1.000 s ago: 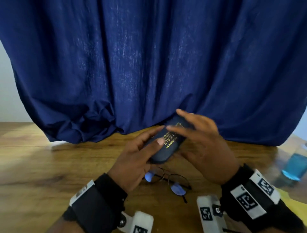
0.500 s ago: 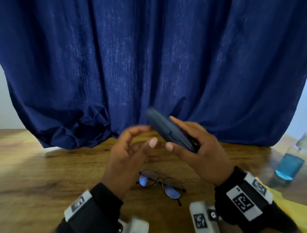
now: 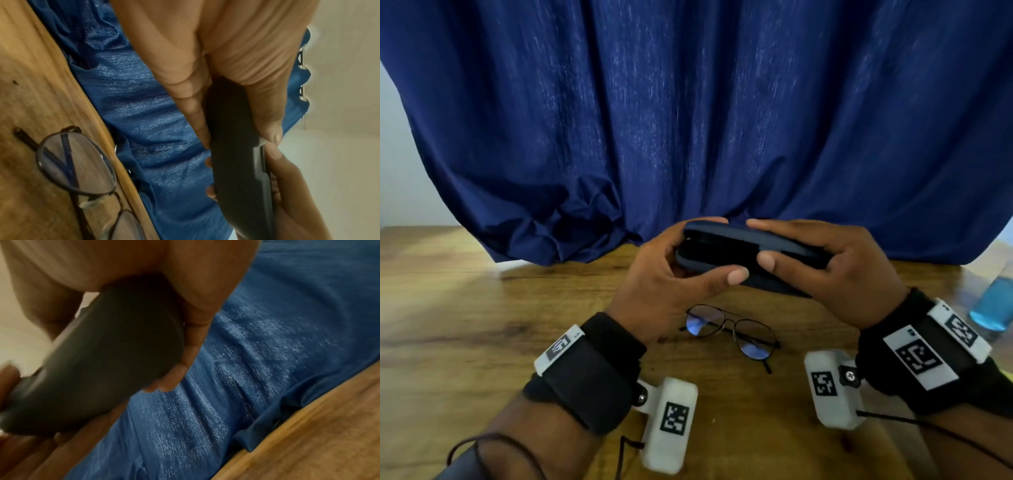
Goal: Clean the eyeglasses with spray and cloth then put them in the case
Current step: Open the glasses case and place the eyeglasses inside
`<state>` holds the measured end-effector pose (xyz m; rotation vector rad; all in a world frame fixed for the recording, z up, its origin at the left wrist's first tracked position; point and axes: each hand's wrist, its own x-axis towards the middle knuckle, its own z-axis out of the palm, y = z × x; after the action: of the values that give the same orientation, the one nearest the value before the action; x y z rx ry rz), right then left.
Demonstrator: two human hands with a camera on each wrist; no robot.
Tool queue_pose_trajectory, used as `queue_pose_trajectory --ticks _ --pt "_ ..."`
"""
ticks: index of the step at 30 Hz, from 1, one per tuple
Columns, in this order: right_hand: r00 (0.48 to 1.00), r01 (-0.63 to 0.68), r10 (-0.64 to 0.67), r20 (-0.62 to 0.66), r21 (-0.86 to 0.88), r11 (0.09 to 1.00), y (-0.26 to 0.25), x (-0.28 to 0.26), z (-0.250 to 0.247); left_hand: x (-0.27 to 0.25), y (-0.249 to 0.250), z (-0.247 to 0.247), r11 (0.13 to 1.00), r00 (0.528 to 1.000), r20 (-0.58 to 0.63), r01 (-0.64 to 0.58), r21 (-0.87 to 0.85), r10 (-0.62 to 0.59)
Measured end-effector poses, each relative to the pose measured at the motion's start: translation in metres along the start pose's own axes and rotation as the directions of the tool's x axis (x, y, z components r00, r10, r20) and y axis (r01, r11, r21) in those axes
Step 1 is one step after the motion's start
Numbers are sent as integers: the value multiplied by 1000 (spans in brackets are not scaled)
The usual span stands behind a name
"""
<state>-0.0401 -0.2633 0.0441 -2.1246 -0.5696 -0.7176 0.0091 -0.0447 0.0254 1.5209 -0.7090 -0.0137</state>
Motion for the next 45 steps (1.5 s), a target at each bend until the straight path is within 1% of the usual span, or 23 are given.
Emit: queue_pose_trajectory --ticks 3,5,8,11,14,15,16,17,18,19,20,22,25,27,28,30,32,33,36,38,40,43,45 --pt "987 -111 124 -98 136 985 9 4 -4 1 -2 -2 1000 990 144 -8 20 5" --pt "952 -189 235 -195 227 955 18 7 -5 1 -2 -4 997 974 226 -30 66 14" --pt "909 -282 354 -221 301 911 28 9 -3 1 -3 -2 990 968 251 -41 138 6" --pt "881 -300 392 -265 328 896 30 9 -1 2 0 -5 979 985 170 -67 193 34" --pt "806 -339 479 -348 393 855 33 10 -4 6 5 -20 984 993 -51 -93 150 102" --pt "798 -362 488 -353 367 857 34 10 -5 8 5 -25 986 985 -127 -104 130 121" --pt "813 -386 478 -333 306 870 36 9 -5 10 4 -30 986 974 -184 -114 122 136" --pt "849 -405 451 -274 210 890 37 9 -4 11 2 -32 985 965 -220 -119 122 143" --pt "891 -416 424 -164 80 906 37 9 -1 12 0 -34 985 960 -240 -115 125 142" --pt "907 -422 421 -28 -64 904 34 11 3 12 -2 -36 986 959 -249 -106 128 135" --pt "891 -418 442 101 -195 887 30 14 8 13 -5 -37 987 959 -252 -100 129 130" --pt "814 -393 511 276 -387 834 22 24 17 14 -8 -40 989 959 -256 -91 116 119" --pt "667 -342 621 413 -571 747 16 37 36 15 -10 -43 991 959 -259 -89 99 112" --pt "568 -294 672 476 -645 706 14 41 49 16 -12 -44 991 963 -247 -89 100 111" --pt "533 -280 685 497 -660 697 12 42 55 16 -13 -45 991 963 -244 -91 103 113" --pt "501 -267 695 516 -672 691 8 44 62 16 -15 -47 989 961 -249 -97 108 121" --pt "505 -286 699 507 -666 689 2 43 60 17 -17 -49 989 957 -263 -95 115 122" --pt "520 -301 696 495 -656 692 -3 42 57 17 -17 -50 989 956 -268 -92 117 121" --pt "607 -270 641 471 -636 723 -27 41 29 17 -17 -51 989 953 -280 -85 123 117" --pt "653 -260 608 452 -620 740 -50 46 -1 17 -18 -50 990 957 -270 -77 121 108" --pt "716 -235 557 421 -606 760 -73 60 -34 17 -18 -48 993 964 -250 -71 91 92" --pt "844 -112 395 363 -601 791 -98 88 -65 15 -18 -39 998 982 -181 -46 38 52" --pt "881 3 289 375 -615 789 -105 106 -67 12 -17 -28 999 991 -128 -40 13 42"
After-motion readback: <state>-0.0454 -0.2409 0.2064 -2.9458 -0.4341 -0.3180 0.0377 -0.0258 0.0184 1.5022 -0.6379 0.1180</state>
